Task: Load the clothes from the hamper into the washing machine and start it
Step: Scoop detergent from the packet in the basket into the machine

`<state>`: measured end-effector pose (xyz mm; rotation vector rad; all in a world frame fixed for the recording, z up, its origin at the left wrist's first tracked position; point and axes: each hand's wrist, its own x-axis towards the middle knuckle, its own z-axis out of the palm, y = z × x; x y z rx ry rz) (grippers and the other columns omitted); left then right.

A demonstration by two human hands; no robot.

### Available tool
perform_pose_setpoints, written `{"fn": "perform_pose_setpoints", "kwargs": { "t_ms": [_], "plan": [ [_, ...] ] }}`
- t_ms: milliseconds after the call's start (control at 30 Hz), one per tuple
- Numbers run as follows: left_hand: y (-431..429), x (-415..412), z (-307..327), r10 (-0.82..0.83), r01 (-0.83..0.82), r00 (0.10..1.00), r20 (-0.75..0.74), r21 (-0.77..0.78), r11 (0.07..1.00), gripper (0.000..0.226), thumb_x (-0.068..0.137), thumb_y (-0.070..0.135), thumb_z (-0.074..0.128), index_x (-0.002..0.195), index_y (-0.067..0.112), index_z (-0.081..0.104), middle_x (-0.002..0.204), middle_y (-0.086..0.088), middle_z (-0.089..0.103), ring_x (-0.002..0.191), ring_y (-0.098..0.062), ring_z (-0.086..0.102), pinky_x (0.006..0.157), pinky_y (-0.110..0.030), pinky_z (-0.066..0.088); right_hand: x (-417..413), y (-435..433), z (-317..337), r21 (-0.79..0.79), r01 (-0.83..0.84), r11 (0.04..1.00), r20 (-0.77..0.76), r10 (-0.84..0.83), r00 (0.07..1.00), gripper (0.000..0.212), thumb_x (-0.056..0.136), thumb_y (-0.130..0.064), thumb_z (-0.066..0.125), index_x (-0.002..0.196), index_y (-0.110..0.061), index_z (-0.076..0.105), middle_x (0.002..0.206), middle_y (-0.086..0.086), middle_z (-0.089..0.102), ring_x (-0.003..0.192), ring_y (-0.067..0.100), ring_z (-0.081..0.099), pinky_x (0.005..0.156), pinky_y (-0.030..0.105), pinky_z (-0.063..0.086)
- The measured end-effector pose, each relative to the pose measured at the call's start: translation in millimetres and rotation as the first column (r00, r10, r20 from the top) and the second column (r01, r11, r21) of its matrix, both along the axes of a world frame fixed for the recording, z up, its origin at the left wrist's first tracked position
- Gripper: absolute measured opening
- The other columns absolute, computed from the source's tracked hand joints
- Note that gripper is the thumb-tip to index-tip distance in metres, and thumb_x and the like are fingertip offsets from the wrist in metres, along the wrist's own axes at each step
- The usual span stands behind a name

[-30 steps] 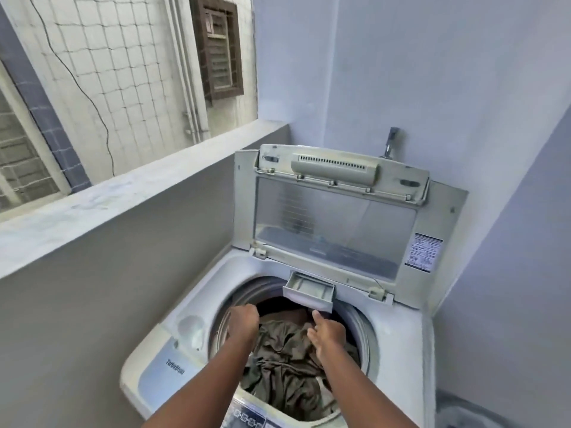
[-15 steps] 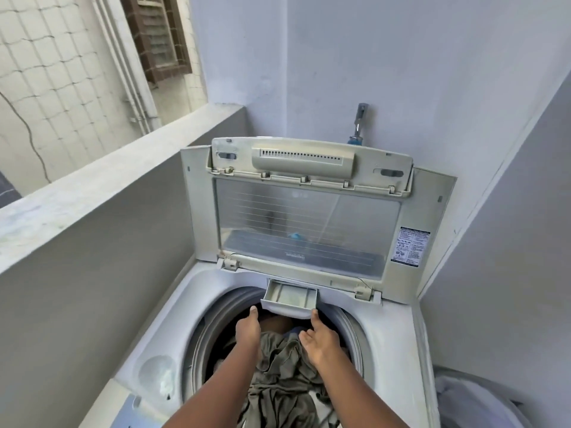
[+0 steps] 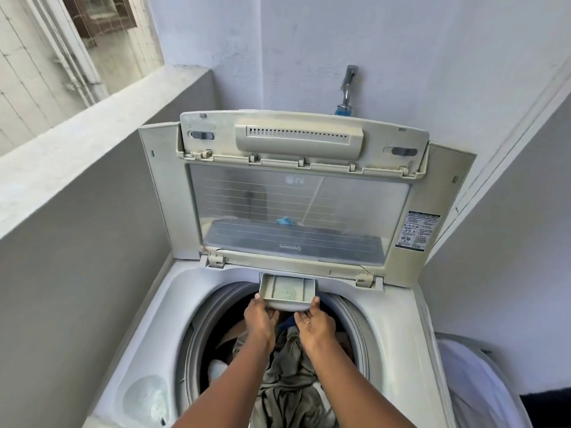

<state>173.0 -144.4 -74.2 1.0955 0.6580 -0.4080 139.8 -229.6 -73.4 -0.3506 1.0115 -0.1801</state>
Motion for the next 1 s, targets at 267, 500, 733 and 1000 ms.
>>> {"fn": "perform_pose_setpoints", "kwargs": {
  "t_ms": [267, 500, 733, 1000],
  "plan": [
    [-10, 20, -4, 0.054, -0.054, 0.999, -0.005, 0.016, 0.998, 0.029, 0.101, 0.021, 0.036, 0.085, 0.005, 0.054, 0.078, -0.007, 0.052, 0.073, -0.017, 0.052, 0.084, -0.041, 0.050, 17, -6, -2, 0.066, 0.109, 0.992, 0.038, -0.112, 0.993, 0.024, 0.098, 0.002, 0.038, 0.079, -0.003, 0.052, 0.066, 0.004, 0.064, 0.126, 0.029, 0.047, 0.114, 0.046, 0.028],
    [-13, 33, -3, 0.057, -0.057, 0.998, 0.012, -0.024, 0.998, 0.025, 0.101, 0.022, 0.038, 0.101, 0.002, 0.055, 0.082, -0.006, 0.055, 0.090, -0.022, 0.054, 0.098, -0.041, 0.044, 31, -13, -5, 0.126, 0.173, 0.977, 0.084, -0.185, 0.979, 0.022, 0.096, 0.002, 0.042, 0.079, -0.002, 0.054, 0.067, 0.005, 0.065, 0.133, 0.028, 0.042, 0.113, 0.048, 0.029],
    [-18, 45, 1, 0.094, -0.095, 0.995, -0.022, -0.058, 0.994, 0.031, 0.101, 0.020, 0.037, 0.076, 0.007, 0.051, 0.073, -0.007, 0.050, 0.066, -0.015, 0.048, 0.073, -0.033, 0.049, 44, -14, -8, 0.154, 0.233, 0.960, 0.081, -0.247, 0.966, 0.025, 0.097, 0.001, 0.040, 0.077, -0.004, 0.054, 0.040, -0.007, 0.062, 0.128, 0.023, 0.047, 0.114, 0.047, 0.029],
    [-31, 47, 11, 0.223, -0.238, 0.968, -0.115, -0.131, 0.963, 0.014, 0.099, 0.015, 0.044, 0.098, 0.002, 0.049, 0.074, -0.006, 0.050, 0.065, -0.013, 0.048, 0.077, -0.035, 0.049, 45, -10, 2, 0.165, 0.317, 0.934, 0.028, -0.325, 0.945, 0.017, 0.094, -0.007, 0.052, 0.077, -0.004, 0.052, 0.056, 0.002, 0.065, 0.131, 0.024, 0.045, 0.104, 0.040, 0.038]
  ]
}}
